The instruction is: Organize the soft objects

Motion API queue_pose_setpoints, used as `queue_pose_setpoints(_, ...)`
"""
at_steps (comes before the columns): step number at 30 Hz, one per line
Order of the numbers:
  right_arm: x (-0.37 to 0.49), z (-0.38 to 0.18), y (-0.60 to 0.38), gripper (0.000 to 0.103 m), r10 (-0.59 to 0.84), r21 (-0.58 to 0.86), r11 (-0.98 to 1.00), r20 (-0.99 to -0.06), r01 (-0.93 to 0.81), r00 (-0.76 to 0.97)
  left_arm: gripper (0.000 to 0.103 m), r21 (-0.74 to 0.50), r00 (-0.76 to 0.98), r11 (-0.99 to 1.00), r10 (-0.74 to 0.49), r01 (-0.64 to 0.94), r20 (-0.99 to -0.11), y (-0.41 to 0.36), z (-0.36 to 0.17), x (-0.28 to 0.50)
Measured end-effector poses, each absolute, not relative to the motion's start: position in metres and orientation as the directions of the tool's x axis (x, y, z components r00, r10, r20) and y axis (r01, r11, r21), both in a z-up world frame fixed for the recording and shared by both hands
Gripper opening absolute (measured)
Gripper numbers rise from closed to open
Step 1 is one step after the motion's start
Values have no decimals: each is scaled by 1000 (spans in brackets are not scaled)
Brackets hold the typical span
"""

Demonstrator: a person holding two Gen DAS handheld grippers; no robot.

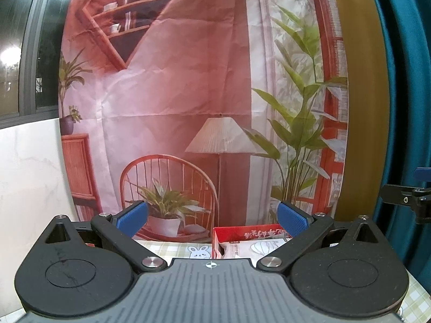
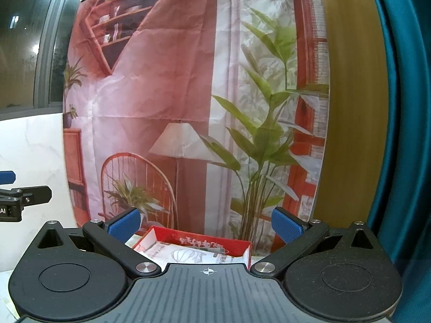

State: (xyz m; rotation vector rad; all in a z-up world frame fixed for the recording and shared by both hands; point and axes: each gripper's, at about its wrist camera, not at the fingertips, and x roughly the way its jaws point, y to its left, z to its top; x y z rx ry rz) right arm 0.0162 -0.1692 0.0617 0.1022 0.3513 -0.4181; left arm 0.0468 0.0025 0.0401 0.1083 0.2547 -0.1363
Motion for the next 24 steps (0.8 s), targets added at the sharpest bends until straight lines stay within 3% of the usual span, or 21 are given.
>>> queue_pose_setpoints(24,19,57,-177,103,-390,18,904,-371,427,843,103,103,956,982,-126,158,-266,5,33,48)
